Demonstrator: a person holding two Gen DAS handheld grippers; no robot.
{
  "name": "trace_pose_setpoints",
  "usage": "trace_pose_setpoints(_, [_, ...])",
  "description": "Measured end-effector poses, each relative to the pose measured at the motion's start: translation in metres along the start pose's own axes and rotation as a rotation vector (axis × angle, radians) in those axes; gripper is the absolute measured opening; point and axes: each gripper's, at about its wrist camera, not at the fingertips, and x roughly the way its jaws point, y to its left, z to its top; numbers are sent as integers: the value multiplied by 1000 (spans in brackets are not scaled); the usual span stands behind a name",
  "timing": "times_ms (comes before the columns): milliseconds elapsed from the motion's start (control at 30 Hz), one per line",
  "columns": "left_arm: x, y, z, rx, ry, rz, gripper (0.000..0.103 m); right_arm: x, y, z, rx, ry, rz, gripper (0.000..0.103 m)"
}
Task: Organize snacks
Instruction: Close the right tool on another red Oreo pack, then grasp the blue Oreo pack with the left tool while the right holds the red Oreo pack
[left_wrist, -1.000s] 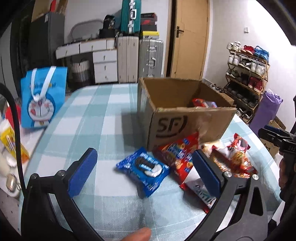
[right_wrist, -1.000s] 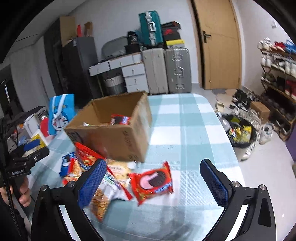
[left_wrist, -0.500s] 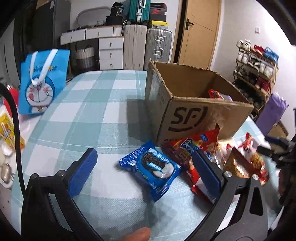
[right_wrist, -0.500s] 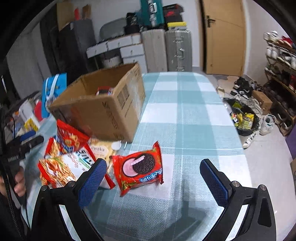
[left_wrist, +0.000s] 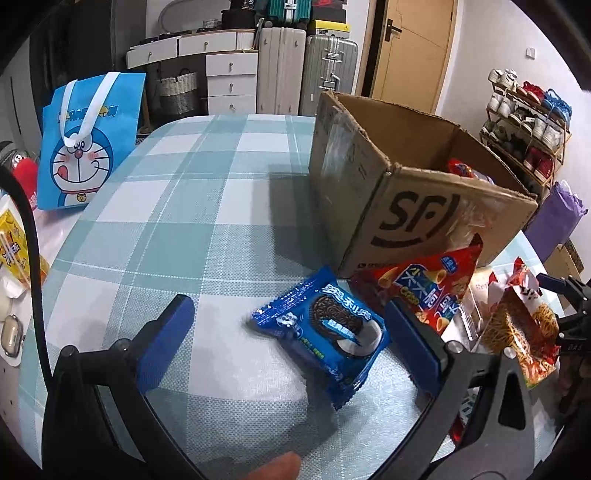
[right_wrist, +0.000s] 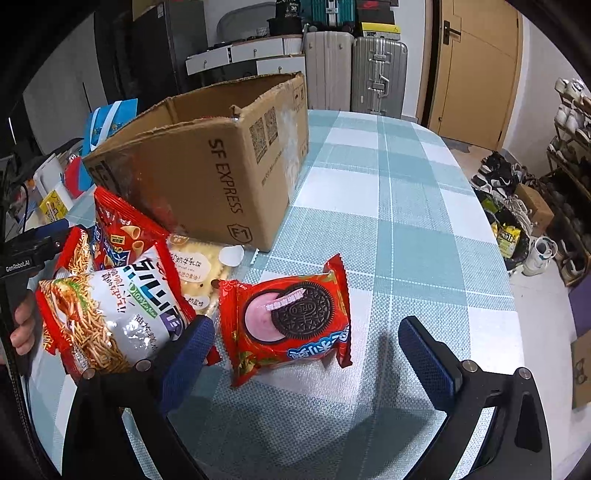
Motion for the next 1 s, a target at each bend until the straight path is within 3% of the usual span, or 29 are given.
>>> trace_pose_setpoints(167, [4, 1, -1, -8, 12, -6, 102, -2, -2, 0, 2, 5, 4, 93])
trace_pose_setpoints(233, [3, 1, -2, -13, 5, -2, 102, -3, -2, -1, 3, 7, 5, 82])
trace_pose_setpoints(367, [5, -1, -3, -17, 26, 1, 102, -3, -2, -1, 14, -1, 10, 74])
trace_pose_setpoints(433, [5, -3, -4, -18, 28, -9, 102, -4, -2, -1, 14, -8, 23, 55])
trace_pose_setpoints(500, [6, -5, -5, -15, 36, -6, 102, -5, -1, 0, 12, -11, 24, 51])
trace_pose_setpoints(700, [13, -5, -5, -37, 38, 28, 102, -9, -4, -2, 26, -21, 47, 50])
trace_pose_setpoints(1000, [22, -4, -3, -61, 67, 14, 102, -21, -9, -2, 43, -57, 44, 50])
